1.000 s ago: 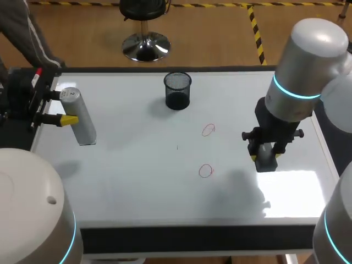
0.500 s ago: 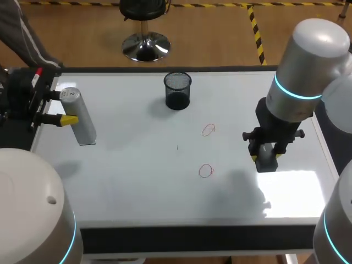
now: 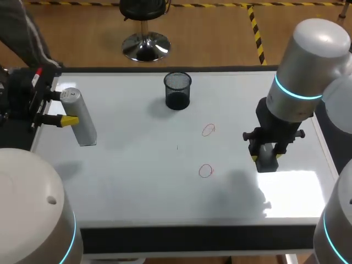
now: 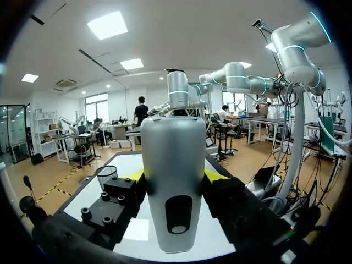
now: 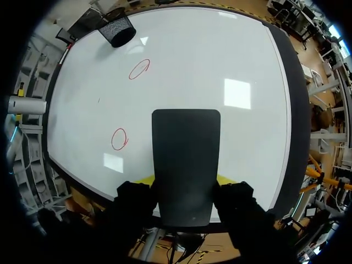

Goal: Pick up the inspection probe, press it on each red-marked spot on the whiteboard one by one, put down the probe, pick up the eraser, and wipe off all the red marks.

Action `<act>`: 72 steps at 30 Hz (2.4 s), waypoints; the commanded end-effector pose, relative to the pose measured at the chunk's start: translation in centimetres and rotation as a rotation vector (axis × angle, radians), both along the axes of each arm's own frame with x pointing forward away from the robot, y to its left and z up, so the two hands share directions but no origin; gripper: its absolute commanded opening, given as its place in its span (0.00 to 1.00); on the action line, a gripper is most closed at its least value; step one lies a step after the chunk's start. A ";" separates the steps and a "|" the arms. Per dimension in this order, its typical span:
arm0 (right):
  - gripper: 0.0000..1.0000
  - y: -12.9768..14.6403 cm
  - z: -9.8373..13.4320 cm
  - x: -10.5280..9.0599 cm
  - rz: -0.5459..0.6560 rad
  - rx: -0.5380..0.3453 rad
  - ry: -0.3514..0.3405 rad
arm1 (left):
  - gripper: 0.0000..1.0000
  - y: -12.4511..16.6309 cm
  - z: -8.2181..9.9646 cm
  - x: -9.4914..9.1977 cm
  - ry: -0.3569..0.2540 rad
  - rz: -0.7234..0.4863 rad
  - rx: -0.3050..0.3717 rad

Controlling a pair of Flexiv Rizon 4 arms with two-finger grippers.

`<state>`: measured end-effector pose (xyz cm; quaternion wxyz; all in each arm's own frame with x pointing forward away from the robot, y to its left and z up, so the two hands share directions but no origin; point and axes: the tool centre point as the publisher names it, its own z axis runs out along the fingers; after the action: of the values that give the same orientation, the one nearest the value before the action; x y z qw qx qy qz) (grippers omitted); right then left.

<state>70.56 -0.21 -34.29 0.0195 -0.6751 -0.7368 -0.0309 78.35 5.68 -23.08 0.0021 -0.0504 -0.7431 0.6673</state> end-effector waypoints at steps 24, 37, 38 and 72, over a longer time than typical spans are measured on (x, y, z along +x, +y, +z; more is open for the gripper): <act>0.00 -0.1 0.0 0.0 0.002 0.003 -0.001 | 0.00 -6.2 1.3 -5.0 -0.001 0.041 0.049; 0.00 -0.1 0.0 0.0 0.002 0.003 -0.001 | 0.00 -10.1 0.9 -5.9 -0.003 0.013 0.026; 0.00 -0.1 0.0 0.0 0.002 0.003 -0.001 | 0.00 -10.3 0.8 -5.9 -0.003 0.010 0.022; 0.00 -0.1 0.0 0.0 0.002 0.003 -0.001 | 0.00 -20.5 -1.9 -7.7 0.017 -0.078 -0.030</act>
<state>70.53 -0.24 -34.27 0.0196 -0.6751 -0.7368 -0.0312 70.31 -13.64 -24.22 0.0328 -0.0728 -0.7342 0.6743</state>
